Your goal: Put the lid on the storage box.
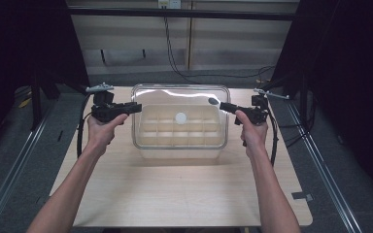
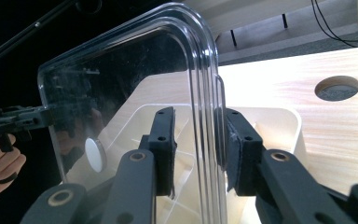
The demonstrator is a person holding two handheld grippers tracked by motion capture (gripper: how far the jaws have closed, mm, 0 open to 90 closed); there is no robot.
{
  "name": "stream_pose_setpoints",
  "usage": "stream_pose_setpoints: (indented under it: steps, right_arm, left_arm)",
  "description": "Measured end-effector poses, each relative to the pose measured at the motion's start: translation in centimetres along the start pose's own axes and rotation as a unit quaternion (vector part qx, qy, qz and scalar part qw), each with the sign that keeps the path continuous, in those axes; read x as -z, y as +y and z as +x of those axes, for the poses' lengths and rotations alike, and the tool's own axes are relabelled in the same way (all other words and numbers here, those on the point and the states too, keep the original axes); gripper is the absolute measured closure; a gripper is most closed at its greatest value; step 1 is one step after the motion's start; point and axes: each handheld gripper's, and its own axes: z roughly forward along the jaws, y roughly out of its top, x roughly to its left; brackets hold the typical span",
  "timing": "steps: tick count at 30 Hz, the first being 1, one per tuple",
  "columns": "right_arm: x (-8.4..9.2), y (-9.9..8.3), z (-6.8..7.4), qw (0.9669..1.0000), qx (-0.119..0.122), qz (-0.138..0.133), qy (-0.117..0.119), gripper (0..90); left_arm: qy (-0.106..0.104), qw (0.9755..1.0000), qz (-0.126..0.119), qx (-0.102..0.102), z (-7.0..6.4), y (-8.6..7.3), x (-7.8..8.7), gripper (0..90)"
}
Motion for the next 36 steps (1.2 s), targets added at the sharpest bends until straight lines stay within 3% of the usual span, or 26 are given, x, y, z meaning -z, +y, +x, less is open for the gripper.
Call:
stream_pose_setpoints:
  steps: [6, 10, 16, 28, 36]
  right_arm:
    - [-0.6, 0.0, -0.5, 1.0000, 0.000, 0.006, -0.004, 67.9]
    - [-1.2, 0.1, -0.8, 0.9999, 0.000, 0.011, -0.008, 67.1]
    - [-1.6, 0.1, -0.8, 0.9994, 0.019, 0.019, -0.023, 65.2]
    - [-2.7, -0.3, -1.3, 0.9987, 0.018, 0.024, -0.041, 61.4]
    - [-3.5, -0.4, -2.1, 0.9979, 0.016, 0.039, -0.048, 59.4]
  left_arm:
    - [-0.006, 0.9999, 0.001, 0.011, 0.9, -0.4, -0.6, 66.9]
    - [0.002, 1.0000, 0.007, 0.005, 1.0, -0.3, -1.0, 65.4]
    - [0.006, 0.9999, 0.012, -0.002, 1.2, -0.5, -1.4, 63.0]
    - [0.009, 0.9994, 0.031, -0.010, 1.9, -0.8, -2.2, 59.5]
    - [0.004, 0.9992, 0.039, 0.011, 2.9, -1.2, -3.3, 58.2]
